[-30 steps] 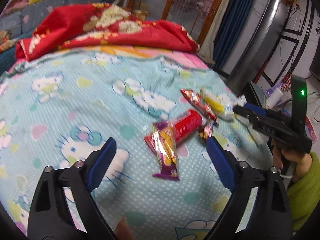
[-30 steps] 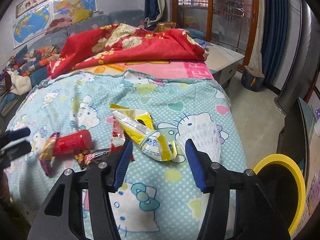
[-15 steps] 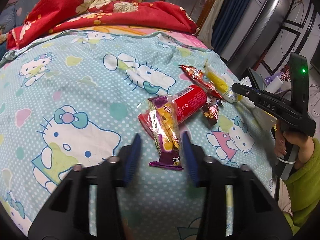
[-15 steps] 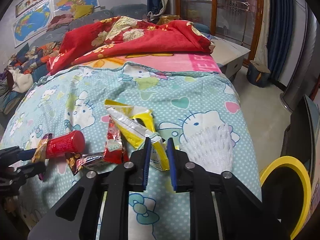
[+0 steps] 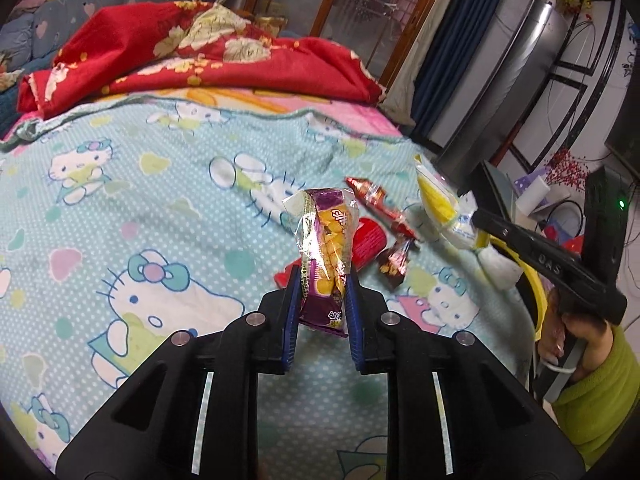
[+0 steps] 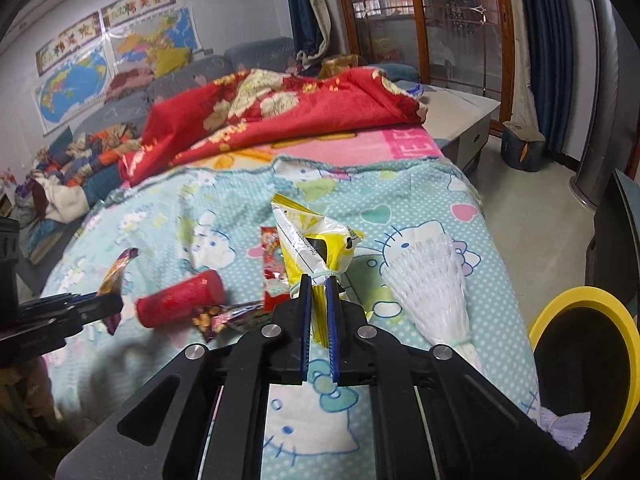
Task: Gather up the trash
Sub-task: 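Grasp the yellow-white wrapper with the right tool while the left tool grasps the purple snack bag, then carry both items over the yellow bin and open both tools to drop them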
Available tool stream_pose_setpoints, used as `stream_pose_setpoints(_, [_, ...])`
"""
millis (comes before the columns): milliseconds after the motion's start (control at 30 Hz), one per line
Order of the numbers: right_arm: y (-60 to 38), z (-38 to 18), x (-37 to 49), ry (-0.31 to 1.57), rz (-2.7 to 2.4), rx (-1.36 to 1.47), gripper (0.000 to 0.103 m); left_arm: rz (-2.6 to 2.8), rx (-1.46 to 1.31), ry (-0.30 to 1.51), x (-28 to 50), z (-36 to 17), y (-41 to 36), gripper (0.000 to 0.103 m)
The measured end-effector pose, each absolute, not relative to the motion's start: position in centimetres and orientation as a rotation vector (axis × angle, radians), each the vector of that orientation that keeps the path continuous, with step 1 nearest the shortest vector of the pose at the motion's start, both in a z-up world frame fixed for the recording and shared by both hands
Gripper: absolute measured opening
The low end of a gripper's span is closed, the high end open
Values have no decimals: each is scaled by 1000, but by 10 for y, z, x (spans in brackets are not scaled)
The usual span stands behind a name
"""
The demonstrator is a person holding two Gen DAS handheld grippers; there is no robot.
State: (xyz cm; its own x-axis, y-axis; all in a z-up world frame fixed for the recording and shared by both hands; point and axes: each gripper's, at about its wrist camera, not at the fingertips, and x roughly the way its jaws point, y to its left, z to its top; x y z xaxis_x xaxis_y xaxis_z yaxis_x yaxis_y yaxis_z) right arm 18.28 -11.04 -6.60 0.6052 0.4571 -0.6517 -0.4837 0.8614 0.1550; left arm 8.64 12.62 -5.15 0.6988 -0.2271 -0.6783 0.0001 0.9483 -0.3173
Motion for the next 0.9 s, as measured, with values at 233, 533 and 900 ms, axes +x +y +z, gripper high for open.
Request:
stream_pose_setpoints(233, [-119, -45, 160, 696, 575, 4, 7, -137, -277, 740, 81, -35, 117, 15])
stream_pose_setpoints(533, [-126, -34, 139, 667, 593, 12, 7, -159, -234, 688, 77, -16, 99, 15])
stream_pose_setpoints(900, [-139, -30, 129, 657, 577, 18, 7, -198, -201, 671, 75, -9, 74, 15])
